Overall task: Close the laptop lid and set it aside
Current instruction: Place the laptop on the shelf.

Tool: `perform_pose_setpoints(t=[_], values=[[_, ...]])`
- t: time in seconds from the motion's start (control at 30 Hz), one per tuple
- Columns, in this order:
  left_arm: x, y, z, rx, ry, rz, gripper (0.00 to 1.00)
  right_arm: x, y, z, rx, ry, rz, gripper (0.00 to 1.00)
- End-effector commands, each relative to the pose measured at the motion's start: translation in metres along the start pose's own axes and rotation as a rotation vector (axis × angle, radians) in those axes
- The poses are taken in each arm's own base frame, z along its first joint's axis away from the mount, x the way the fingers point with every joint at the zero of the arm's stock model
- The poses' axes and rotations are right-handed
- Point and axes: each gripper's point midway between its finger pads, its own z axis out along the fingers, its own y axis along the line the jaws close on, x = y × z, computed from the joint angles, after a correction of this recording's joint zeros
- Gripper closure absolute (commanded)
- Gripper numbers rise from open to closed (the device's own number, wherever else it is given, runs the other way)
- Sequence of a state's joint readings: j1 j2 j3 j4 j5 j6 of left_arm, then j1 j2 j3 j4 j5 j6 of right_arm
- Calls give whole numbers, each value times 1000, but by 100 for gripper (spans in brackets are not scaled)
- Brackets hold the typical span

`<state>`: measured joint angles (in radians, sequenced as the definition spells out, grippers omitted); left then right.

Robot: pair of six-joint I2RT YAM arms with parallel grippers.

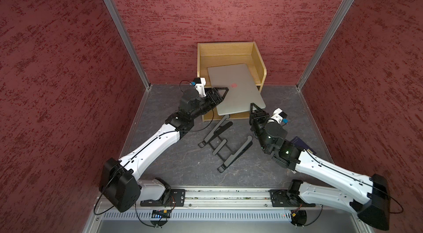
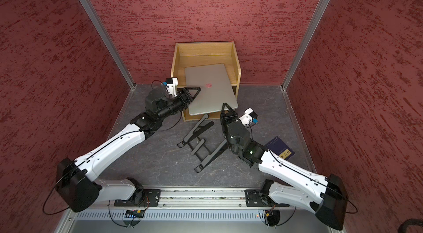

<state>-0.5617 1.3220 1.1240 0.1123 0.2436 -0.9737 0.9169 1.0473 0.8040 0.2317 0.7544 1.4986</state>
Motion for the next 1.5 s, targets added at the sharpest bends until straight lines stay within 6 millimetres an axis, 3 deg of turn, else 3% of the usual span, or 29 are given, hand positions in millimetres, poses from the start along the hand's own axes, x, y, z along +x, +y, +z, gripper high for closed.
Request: perform_pose_setpoints(t=[0.0,0.23,0.43,0.67,0.9,1.0,1.1,1.23,1.47], values=[[-10,-21,-6,50,-21,24,16,-10,4,7,5,-57,3,100],[-10,-8,-17,-13,-47,38,8,-16,6,17,-2,-88,18,100],[-9,6,-33,-128,-72,72,2,-9,10,29,-10,-89,23,100],[-12,11,-53,-187,-126,71,5,-3,14,45,-23,-116,19,100],[-18,7,-75,-207,-169,80,11,19,15,70,-18,-93,5,100],[-23,11,-88,-233,-204,105,11,28,9,80,-9,-87,8,100],[-26,12,-100,-266,-214,139,10,34,16,87,-27,-85,-6,100],[-28,23,-117,-312,-249,140,8,40,0,98,-2,-102,-11,100],[-31,33,-141,-348,-305,131,7,51,-7,108,6,-93,7,100]])
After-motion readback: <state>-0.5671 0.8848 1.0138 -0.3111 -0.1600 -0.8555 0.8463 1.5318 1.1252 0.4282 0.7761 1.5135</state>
